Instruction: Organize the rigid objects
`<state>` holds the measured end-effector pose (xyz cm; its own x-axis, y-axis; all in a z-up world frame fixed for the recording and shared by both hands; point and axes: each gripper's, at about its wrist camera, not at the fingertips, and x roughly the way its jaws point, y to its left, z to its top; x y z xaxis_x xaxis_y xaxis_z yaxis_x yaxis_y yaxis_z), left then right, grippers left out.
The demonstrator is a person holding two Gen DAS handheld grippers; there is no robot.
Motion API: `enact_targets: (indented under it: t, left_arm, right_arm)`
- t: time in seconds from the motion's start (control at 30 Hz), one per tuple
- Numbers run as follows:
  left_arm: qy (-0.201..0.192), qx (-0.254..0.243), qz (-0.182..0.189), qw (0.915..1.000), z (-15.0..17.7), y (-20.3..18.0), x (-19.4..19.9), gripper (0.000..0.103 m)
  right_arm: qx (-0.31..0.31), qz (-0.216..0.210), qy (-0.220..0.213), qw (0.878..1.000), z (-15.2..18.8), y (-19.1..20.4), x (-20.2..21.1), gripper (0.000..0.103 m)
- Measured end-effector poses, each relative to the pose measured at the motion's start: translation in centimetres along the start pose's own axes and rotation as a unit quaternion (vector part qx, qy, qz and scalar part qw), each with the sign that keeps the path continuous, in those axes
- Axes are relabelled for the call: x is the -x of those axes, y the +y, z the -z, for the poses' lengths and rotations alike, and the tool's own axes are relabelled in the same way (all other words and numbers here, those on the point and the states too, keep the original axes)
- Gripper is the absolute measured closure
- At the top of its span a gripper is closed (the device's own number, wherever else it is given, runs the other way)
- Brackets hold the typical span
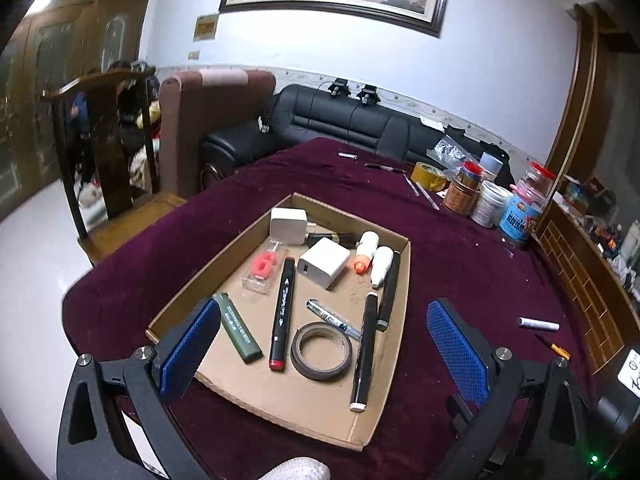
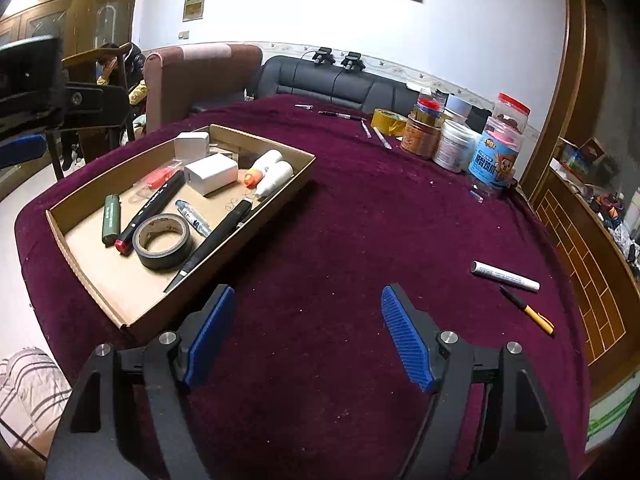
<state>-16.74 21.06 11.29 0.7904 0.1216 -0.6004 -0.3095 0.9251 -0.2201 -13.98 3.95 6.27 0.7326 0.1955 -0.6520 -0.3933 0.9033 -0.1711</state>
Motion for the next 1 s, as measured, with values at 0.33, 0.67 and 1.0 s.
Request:
enact_targets:
  t: [0.33,0.67,1.0]
  left_arm:
    - [0.020,-0.001,-0.027,0.9995,0.7,1.6,-1.6,0.001]
    - [0.070,-0.036,-0.086,0.9932,2.5,2.6,-4.2,0.001]
    - [0.063,-0.038,-0.119,0.9901,2.4,3.7,-4.4,0.001]
  right_arm:
    - [0.017,0.002,0.016,1.000,-0.4,1.4,-0.8,0.027]
    - [0.036,0.010,0.036,0.999,-1.7,2.6,-1.7,0.027]
    - [0.048,0.010,0.047,0.998,-2.3,3.7,-2.2,0.027]
